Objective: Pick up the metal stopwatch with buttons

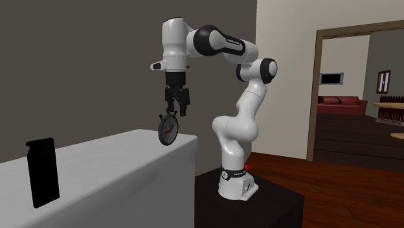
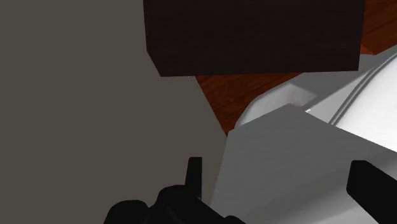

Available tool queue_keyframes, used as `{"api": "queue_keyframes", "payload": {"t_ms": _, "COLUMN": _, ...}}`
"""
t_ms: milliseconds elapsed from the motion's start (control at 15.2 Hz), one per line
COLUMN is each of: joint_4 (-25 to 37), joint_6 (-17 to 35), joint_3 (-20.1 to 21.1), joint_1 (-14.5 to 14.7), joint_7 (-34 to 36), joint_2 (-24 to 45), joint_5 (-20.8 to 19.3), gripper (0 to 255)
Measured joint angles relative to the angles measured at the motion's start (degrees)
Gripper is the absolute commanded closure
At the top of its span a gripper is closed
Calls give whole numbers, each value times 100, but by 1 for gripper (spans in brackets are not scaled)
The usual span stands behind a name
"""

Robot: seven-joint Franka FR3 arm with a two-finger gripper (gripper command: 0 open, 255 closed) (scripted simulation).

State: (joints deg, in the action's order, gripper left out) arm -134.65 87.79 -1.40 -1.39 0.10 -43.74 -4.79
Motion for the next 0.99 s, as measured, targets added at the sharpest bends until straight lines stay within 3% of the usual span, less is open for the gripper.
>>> {"api": "queue_keyframes", "payload": {"t_ms": 330, "joint_4": 390, "joint_6": 2, "joint_3": 261, "joint_1": 160, "joint_7": 211, "joint_2": 391, "joint_5": 229, "gripper": 0}}
{"api": "queue_keyframes", "payload": {"t_ms": 990, "joint_4": 1975, "joint_6": -131, "joint_3": 1007, "joint_1": 548, "joint_7": 822, "joint_2": 1782, "joint_5": 709, "gripper": 0}}
